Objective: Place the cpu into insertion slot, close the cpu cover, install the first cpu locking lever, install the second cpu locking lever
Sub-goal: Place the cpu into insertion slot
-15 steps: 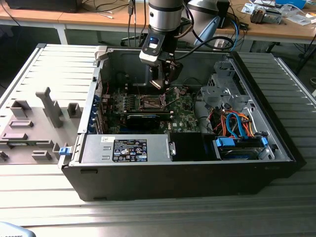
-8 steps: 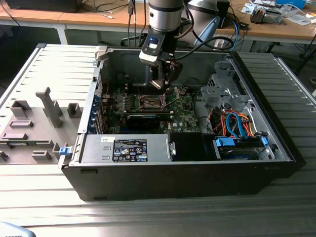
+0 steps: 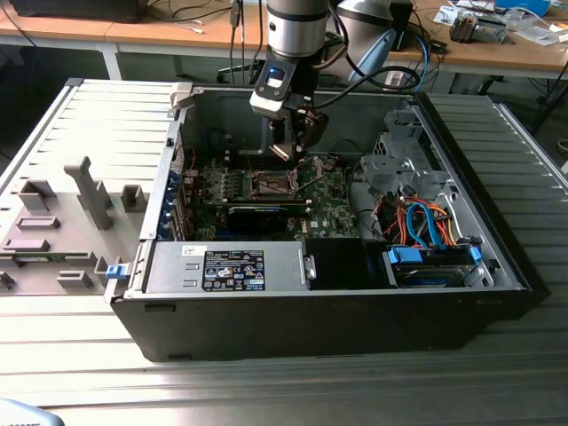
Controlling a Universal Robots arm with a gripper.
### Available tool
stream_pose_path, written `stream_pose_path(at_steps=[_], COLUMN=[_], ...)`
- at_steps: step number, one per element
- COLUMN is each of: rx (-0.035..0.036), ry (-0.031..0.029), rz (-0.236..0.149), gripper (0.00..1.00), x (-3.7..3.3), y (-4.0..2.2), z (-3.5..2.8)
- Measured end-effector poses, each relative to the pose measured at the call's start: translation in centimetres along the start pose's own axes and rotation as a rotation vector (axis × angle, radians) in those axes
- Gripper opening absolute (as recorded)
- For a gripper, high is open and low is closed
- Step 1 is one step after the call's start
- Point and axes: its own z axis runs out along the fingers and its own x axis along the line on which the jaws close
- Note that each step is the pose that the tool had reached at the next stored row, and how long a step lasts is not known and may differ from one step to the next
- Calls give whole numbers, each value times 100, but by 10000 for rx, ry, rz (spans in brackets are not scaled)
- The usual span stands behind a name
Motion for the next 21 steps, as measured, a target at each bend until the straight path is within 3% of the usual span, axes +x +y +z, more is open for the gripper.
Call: stream_pose_path(at_steps=[21], rx=[2], ry=[-6], rz=[199], gripper=[55], x=[0], y=[0], z=[14])
